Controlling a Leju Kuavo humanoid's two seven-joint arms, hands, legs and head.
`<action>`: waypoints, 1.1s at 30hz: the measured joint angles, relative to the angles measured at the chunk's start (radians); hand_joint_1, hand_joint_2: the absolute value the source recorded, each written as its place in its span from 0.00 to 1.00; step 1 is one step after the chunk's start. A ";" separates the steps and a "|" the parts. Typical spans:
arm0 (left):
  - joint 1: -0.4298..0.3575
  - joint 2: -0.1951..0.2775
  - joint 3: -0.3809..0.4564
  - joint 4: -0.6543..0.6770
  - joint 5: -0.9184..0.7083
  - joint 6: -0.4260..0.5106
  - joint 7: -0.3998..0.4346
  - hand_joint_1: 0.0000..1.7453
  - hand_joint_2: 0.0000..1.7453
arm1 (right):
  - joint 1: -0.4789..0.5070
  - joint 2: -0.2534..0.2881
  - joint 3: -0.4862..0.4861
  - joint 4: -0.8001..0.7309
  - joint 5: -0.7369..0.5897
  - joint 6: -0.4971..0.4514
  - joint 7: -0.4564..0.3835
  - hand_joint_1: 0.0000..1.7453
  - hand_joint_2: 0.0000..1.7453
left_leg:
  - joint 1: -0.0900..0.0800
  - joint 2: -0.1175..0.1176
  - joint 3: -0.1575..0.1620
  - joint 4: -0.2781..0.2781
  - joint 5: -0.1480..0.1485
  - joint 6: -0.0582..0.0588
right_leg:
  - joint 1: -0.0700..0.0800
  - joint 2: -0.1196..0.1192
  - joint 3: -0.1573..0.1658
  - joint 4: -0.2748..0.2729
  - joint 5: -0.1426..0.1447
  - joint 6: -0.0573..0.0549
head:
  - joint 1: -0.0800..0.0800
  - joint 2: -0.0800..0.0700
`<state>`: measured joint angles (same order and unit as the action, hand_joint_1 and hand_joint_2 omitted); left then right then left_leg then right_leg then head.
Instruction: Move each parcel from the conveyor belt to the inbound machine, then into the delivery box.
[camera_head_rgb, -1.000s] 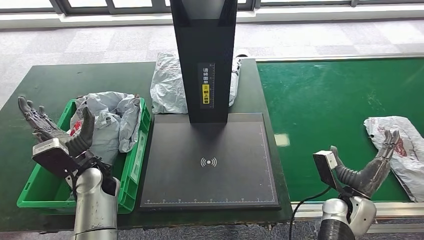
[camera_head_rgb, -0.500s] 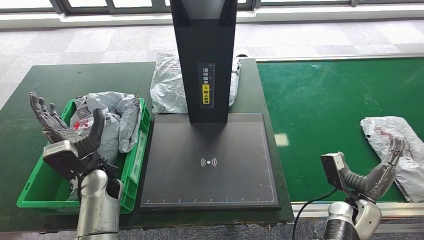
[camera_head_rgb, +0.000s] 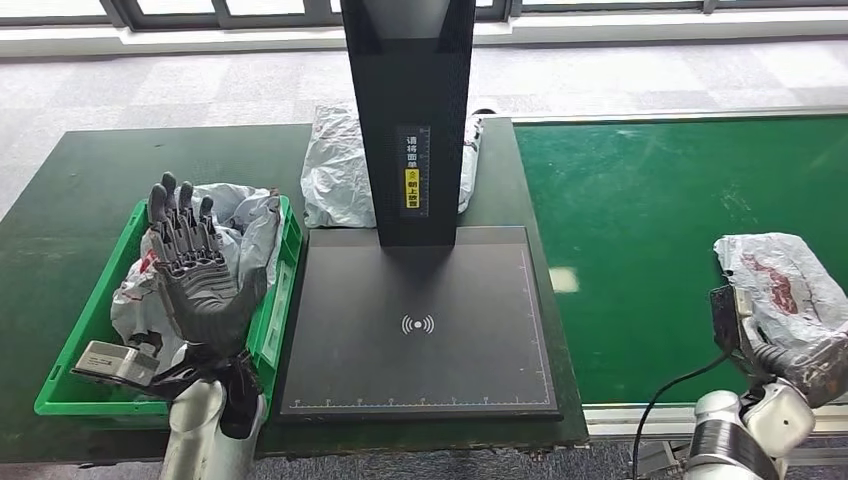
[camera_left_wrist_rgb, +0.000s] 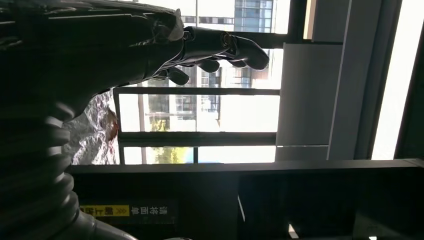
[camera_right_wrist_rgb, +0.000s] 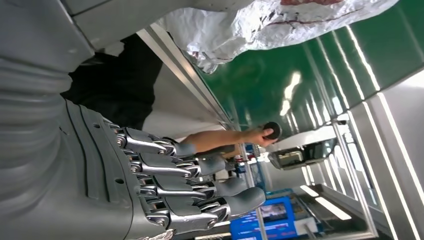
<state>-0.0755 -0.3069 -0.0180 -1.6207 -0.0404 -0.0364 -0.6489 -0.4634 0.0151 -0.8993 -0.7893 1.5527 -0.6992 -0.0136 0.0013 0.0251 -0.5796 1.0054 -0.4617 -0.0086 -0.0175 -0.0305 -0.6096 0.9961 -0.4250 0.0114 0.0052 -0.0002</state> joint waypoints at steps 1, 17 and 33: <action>0.014 0.002 -0.016 -0.011 0.000 -0.002 0.000 0.00 1.00 | -0.010 -0.017 0.018 0.027 0.000 0.000 0.033 0.00 1.00 | 0.000 0.000 0.000 0.000 0.000 0.000 | 0.000 0.000 0.000 0.000 0.000 0.000 | 0.000 0.000; 0.043 0.008 -0.066 -0.054 0.007 -0.015 0.000 0.00 1.00 | -0.081 -0.124 0.123 0.225 0.001 0.000 0.159 0.00 1.00 | 0.000 -0.002 0.000 0.000 0.001 0.000 | 0.000 -0.002 0.000 0.000 0.000 0.000 | 0.000 0.000; 0.087 0.012 -0.066 -0.031 0.003 -0.048 0.000 0.00 1.00 | -0.154 -0.188 0.198 0.426 -0.118 0.154 0.077 0.00 1.00 | 0.000 -0.003 0.000 0.000 0.001 0.000 | 0.001 -0.003 0.000 0.000 0.000 0.000 | 0.000 0.000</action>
<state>0.0115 -0.2945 -0.0843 -1.6520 -0.0371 -0.0847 -0.6489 -0.6171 -0.1725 -0.7013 -0.3637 1.4345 -0.5454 0.0637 0.0017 0.0225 -0.5792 1.0054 -0.4603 -0.0081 -0.0170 -0.0339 -0.6095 0.9963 -0.4252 0.0116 0.0050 -0.0001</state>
